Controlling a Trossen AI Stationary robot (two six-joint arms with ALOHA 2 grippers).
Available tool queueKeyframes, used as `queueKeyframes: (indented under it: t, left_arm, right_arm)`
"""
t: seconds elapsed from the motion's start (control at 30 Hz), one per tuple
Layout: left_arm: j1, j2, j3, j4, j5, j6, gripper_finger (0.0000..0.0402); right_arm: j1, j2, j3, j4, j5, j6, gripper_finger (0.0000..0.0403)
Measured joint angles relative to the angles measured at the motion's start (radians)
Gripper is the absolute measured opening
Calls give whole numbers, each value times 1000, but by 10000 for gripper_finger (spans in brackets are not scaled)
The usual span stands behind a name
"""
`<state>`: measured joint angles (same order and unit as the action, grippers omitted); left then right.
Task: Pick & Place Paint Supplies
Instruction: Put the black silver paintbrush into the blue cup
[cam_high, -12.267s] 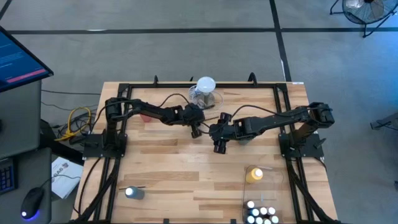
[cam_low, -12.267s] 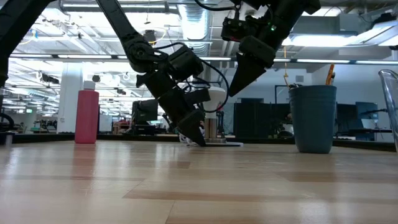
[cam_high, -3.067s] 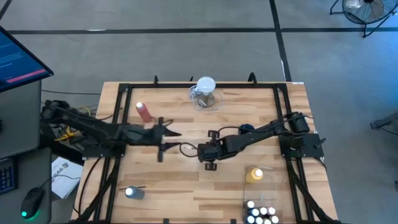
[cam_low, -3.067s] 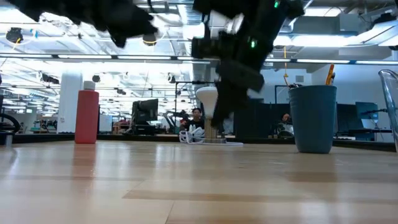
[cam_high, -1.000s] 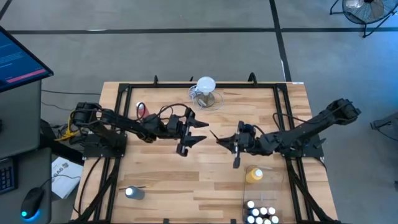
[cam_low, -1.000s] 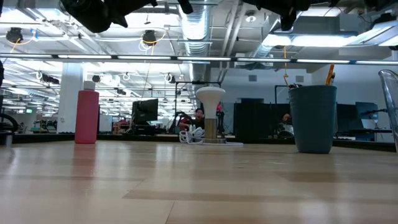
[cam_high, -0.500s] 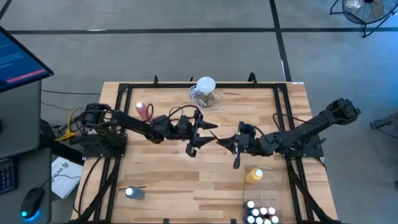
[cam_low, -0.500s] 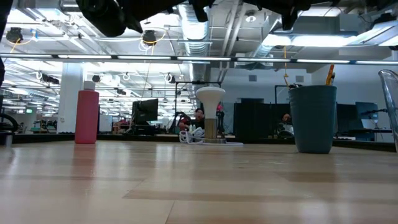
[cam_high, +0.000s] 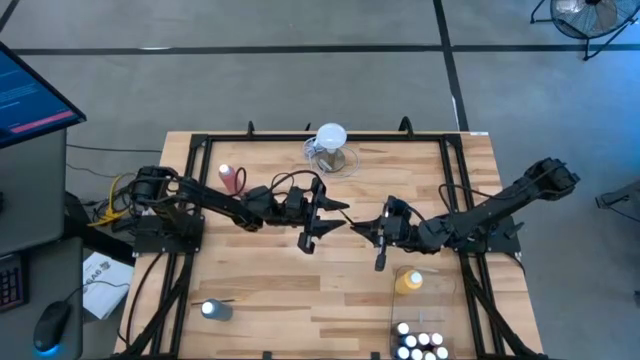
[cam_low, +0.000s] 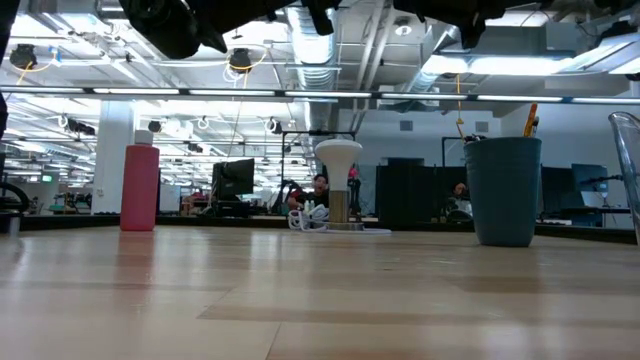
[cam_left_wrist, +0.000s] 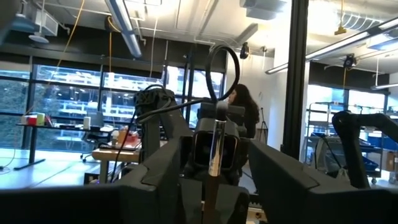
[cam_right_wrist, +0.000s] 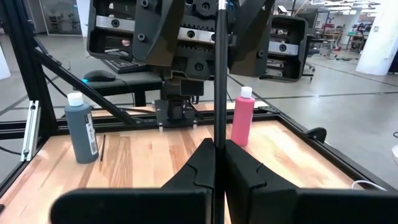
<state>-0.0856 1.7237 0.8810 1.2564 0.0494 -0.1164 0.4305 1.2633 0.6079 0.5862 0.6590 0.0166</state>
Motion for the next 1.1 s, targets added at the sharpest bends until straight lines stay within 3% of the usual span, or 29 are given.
queueKeyframes:
  t: [0.2,0.43,0.7,1.1]
  left_arm:
    - [5,0,0,-2,0,-22,116]
    - [28,0,0,-26,31,-47,10]
    - [28,-2,0,-43,30,-47,1]
    - [50,-1,0,-101,73,-41,0]
  right_arm:
    - [-1,0,0,2,0,0,5]
    - [-9,0,0,1,3,2,6]
    - [-8,0,0,-6,3,3,10]
    - [12,-17,0,-18,5,-1,86]
